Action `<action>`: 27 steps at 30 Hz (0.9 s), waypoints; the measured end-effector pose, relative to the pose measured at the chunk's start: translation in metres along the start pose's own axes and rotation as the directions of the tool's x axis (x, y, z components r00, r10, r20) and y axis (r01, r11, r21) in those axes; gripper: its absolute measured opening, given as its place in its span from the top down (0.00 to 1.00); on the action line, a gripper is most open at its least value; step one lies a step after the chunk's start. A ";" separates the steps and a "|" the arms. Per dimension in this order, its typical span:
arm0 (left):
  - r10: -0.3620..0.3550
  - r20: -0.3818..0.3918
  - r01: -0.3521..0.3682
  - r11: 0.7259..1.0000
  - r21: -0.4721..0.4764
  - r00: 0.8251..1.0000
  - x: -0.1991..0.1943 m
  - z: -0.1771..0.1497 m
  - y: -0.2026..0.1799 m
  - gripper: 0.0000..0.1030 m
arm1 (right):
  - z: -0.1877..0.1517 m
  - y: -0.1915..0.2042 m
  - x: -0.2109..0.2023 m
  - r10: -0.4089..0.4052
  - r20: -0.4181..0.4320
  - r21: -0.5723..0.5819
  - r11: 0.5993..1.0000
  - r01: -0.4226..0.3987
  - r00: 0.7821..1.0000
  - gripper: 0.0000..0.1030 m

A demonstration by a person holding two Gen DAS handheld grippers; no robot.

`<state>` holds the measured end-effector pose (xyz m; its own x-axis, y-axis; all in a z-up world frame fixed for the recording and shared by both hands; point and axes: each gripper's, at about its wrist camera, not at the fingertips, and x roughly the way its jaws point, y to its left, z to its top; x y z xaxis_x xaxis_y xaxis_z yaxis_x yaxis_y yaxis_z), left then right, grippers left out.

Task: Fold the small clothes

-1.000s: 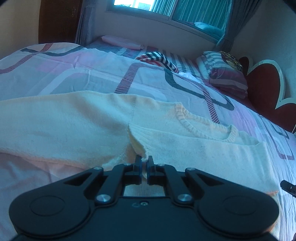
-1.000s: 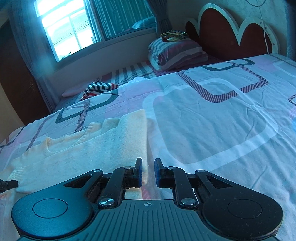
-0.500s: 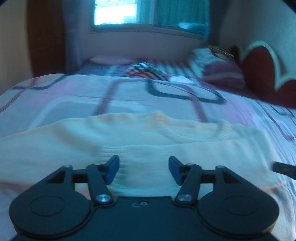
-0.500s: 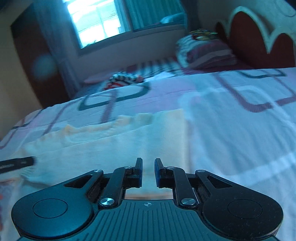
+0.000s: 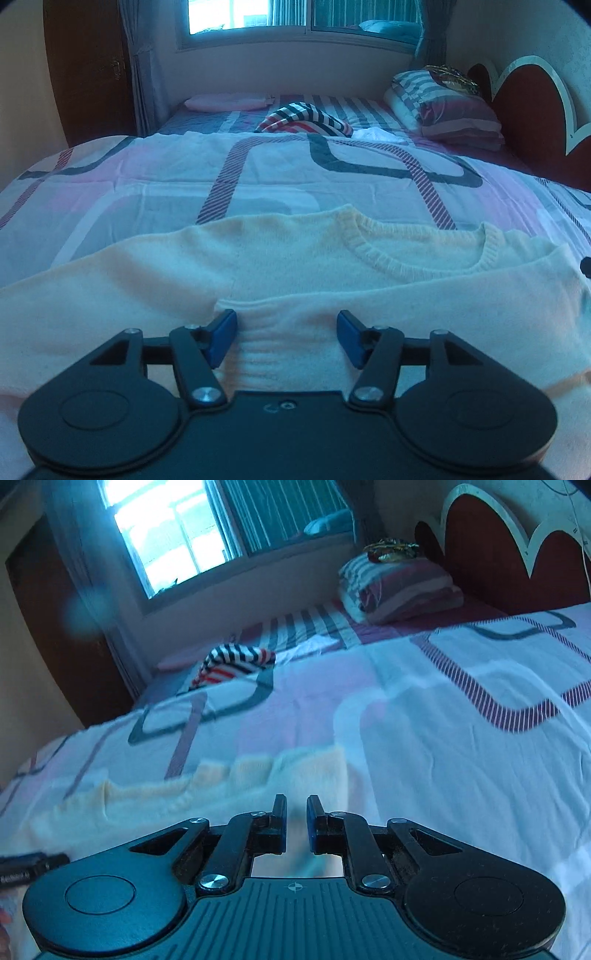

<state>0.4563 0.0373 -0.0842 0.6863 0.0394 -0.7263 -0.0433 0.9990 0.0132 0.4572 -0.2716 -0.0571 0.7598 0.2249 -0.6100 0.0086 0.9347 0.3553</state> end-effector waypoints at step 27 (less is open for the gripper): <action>-0.003 -0.033 0.006 0.996 0.086 0.999 -0.009 -0.009 -0.020 0.36 | -0.008 0.006 0.008 -0.138 -0.158 -0.147 0.982 0.115 0.978 0.96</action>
<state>0.4443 0.0172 -0.0841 0.6618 0.0352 -0.7489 0.0236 0.9974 0.0678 0.4580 -0.2624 -0.0658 0.6389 0.1343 -0.7574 0.0000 0.9846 0.1746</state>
